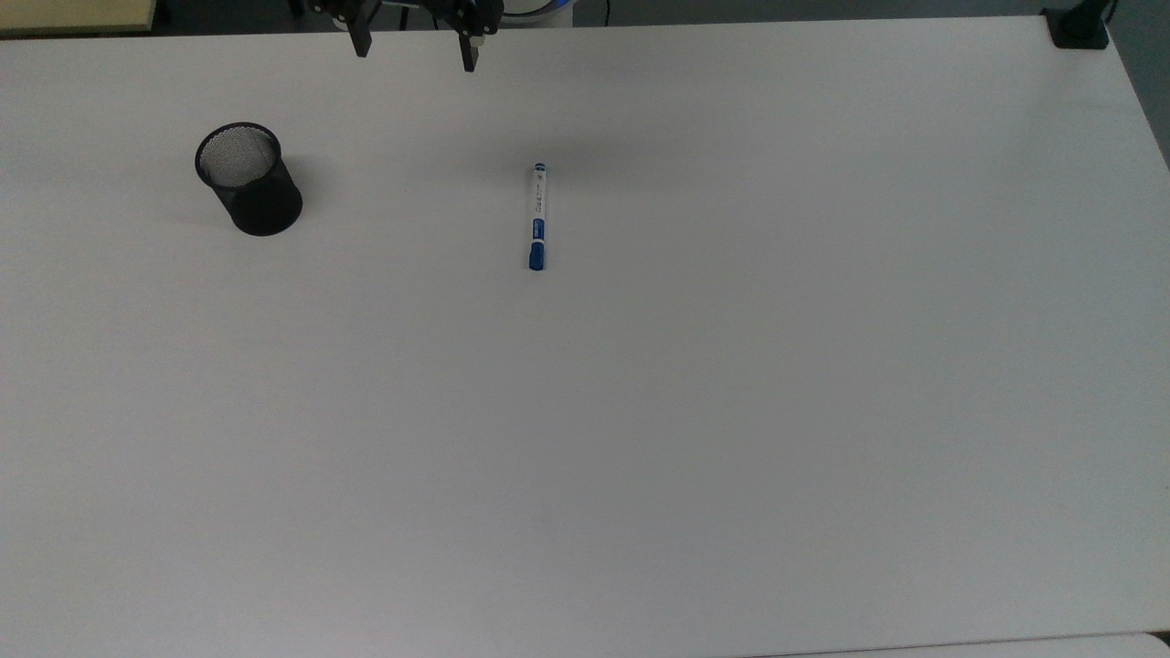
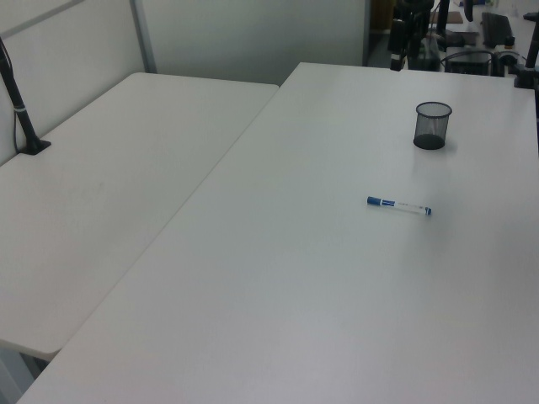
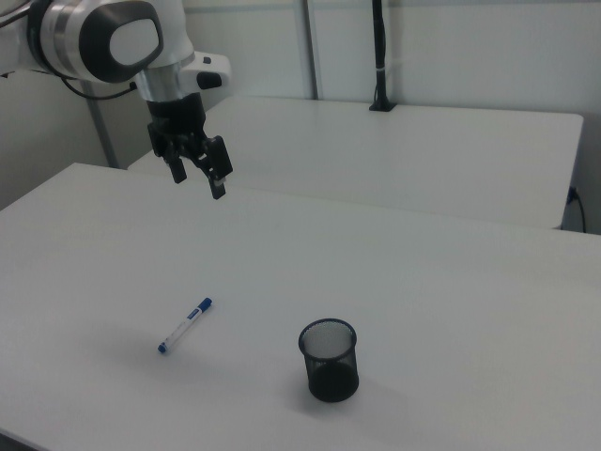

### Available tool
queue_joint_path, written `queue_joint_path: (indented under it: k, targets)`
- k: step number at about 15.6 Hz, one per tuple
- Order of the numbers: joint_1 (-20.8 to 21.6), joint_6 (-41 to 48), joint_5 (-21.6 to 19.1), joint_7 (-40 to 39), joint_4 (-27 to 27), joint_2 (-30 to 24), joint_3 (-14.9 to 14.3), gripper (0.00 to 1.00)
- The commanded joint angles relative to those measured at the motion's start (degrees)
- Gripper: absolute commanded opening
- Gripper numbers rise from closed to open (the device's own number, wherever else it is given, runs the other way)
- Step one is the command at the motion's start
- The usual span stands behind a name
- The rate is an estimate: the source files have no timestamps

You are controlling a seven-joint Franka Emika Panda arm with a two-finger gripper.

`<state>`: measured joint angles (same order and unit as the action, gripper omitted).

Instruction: Remove the marker

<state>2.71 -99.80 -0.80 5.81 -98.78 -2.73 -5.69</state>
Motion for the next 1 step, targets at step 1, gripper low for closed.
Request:
queue_joint_path:
  k: [1]
  targets:
    - [-0.9, 0.5, 0.9, -0.9, -0.8, -0.7, 0.7, 1.0]
